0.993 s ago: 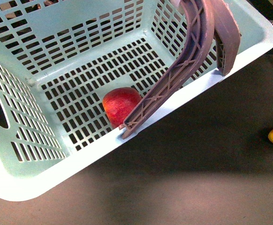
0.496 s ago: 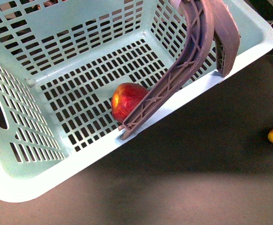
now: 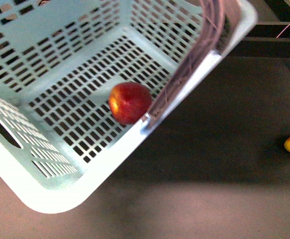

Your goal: Pick apple with right arm and hold basket with left

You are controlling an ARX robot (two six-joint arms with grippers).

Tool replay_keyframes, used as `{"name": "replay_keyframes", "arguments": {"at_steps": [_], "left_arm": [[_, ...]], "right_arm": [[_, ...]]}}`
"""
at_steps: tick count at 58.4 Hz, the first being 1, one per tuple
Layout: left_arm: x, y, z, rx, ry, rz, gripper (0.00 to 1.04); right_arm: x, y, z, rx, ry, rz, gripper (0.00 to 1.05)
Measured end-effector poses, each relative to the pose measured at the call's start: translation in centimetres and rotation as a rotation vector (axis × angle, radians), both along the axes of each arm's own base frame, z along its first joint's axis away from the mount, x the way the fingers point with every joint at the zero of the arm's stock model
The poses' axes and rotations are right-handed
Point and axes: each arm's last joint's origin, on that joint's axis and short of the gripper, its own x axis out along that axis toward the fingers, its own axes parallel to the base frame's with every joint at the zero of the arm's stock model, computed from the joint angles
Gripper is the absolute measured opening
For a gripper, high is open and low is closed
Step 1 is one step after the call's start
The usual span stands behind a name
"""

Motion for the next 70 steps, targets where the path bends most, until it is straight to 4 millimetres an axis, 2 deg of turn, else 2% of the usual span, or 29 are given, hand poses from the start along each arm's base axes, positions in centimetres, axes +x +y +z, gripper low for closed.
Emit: {"name": "replay_keyframes", "arguments": {"at_steps": [7,10,15,28,34,40,59,70], "left_arm": [[0.9,2.8,-0.3,-0.052,-0.01,0.116,0.07],[1.2,4.6,-1.1,-0.11,-0.001,0.189,0.07],[1.2,6.4,-2.2,-0.176,0.007,0.261,0.07],[1.6,9.6,-4.3,-0.259,0.024,0.368,0.07],[2.0,10.9,-5.9,-0.269,0.057,0.418,0.07],[2.5,11.3,-7.8,-0.261,0.112,0.43,0.07],[2.7,11.0,-12.9,-0.309,0.25,0.352,0.07],[2.9,11.0,-13.3,-0.323,0.252,0.343,0.07]], "right_arm": [[0.0,0.0,0.0,0.0,0.0,0.001,0.96],[0.0,0.0,0.0,0.0,0.0,0.001,0.96],[0.0,0.0,0.0,0.0,0.0,0.0,0.96],[0.0,0.0,0.0,0.0,0.0,0.0,0.96],[0.0,0.0,0.0,0.0,0.0,0.0,0.96],[0.0,0.0,0.0,0.0,0.0,0.0,0.96],[0.0,0.0,0.0,0.0,0.0,0.0,0.96],[0.0,0.0,0.0,0.0,0.0,0.0,0.96]]}}
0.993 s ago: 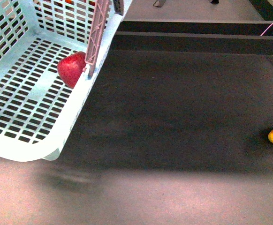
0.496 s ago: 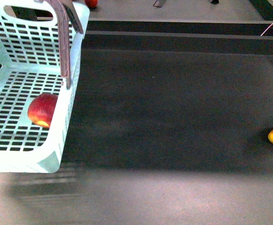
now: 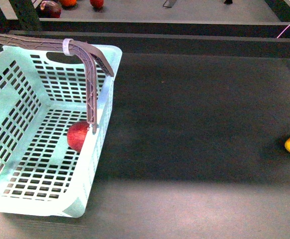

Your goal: Pick apple with right arm and hold basket with left

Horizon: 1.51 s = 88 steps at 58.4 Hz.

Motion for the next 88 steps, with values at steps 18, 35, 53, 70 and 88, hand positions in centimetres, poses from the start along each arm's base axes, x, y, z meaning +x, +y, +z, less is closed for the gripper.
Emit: {"name": "replay_keyframes", "arguments": {"at_steps": [18,35,53,70,88], "left_arm": [[-1.1,-0.1,1.0,-0.015,0.022,-0.003,0.43],[-5.5,-2.4,5.0,-0.029,0.018,0.01,0.94],[-7.4,-3.2,6.8,-0.046,-0.011,0.029,0.98],[-11.5,-1.1,4.7,1.006,-0.541,-0.377,0.52],[-16.5,0.9,3.1,1.388,-0.493,-0.493,0.03]], "right_arm": [[0.0,0.0,0.0,0.0,0.0,0.0,0.96],[0.0,0.0,0.0,0.0,0.0,0.0,0.96],[0.0,0.0,0.0,0.0,0.0,0.0,0.96],[0.0,0.0,0.0,0.0,0.0,0.0,0.96],[0.0,0.0,0.0,0.0,0.0,0.0,0.96]]}}
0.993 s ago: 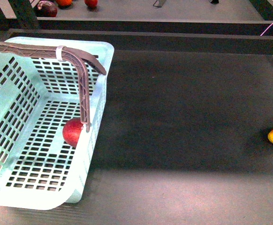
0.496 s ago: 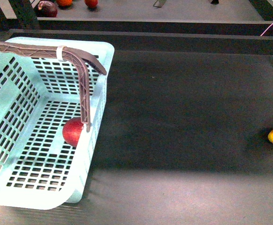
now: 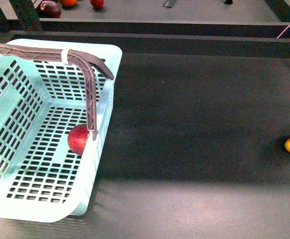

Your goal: Pick apple with right arm and hold basket with left

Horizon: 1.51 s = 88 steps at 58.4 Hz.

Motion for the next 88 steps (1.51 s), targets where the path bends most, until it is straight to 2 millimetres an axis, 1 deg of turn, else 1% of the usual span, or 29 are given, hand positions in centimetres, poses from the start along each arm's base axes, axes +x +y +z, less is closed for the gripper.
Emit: {"name": "replay_keyframes", "arguments": {"at_steps": [6,11,16,22,27,53,88], "left_arm": [[-1.1,0.6,-0.4,0.008,0.004,-0.018,0.03],[-1.9,1.3,-0.6,0.011,0.004,0.006,0.03],[-2.5,1.3,-0.7,0.012,0.001,0.004,0.03],[-3.2,1.3,-1.6,0.012,-0.001,0.004,0.03],[-3.7,1.4,-1.9,0.012,0.012,0.003,0.03],[-5.8,1.4,-1.1,0.015,-0.017,0.003,0.03],[-7.5,1.4,-1.0,0.015,-0.024,0.004,0.03]], "right_arm": [[0.0,0.0,0.0,0.0,0.0,0.0,0.96],[0.0,0.0,0.0,0.0,0.0,0.0,0.96],[0.0,0.0,0.0,0.0,0.0,0.0,0.96],[0.0,0.0,0.0,0.0,0.0,0.0,0.96],[0.0,0.0,0.0,0.0,0.0,0.0,0.96],[0.0,0.0,0.0,0.0,0.0,0.0,0.96],[0.0,0.0,0.0,0.0,0.0,0.0,0.96]]}}
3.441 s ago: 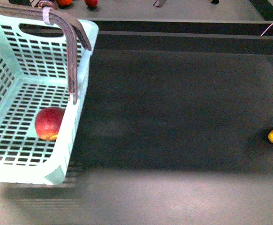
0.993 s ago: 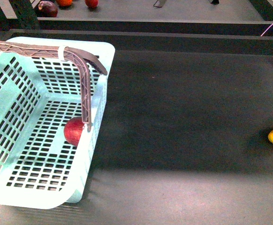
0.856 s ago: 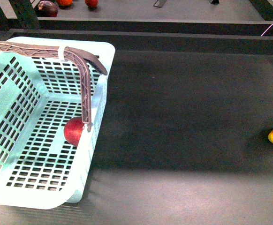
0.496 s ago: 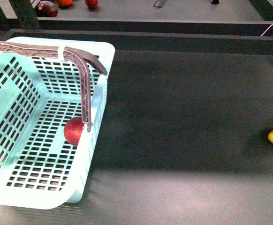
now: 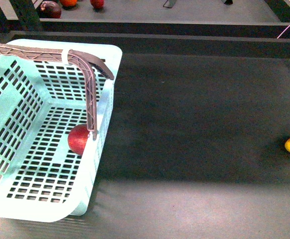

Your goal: Pick apple with right arm and hold basket with left

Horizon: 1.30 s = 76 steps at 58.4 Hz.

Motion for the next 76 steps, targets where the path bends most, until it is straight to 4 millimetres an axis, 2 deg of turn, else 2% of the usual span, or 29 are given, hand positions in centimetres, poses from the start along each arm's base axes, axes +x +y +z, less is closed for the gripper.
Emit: {"name": "replay_keyframes", "arguments": {"at_steps": [18,51,53,56,76], "left_arm": [[-1.4,0.0,-0.3,0.0,0.008,0.0,0.03],[-1.4,0.0,-0.3,0.0,0.005,0.0,0.03],[-1.4,0.0,-0.3,0.0,0.005,0.0,0.07],[-1.4,0.0,-0.3,0.0,0.005,0.0,0.19],[-1.4,0.0,-0.3,0.0,0.005,0.0,0.85]], "right_arm": [[0.0,0.0,0.0,0.0,0.0,0.0,0.96],[0.0,0.0,0.0,0.0,0.0,0.0,0.96],[0.0,0.0,0.0,0.0,0.0,0.0,0.96],[0.0,0.0,0.0,0.0,0.0,0.0,0.96],[0.0,0.0,0.0,0.0,0.0,0.0,0.96]]}}
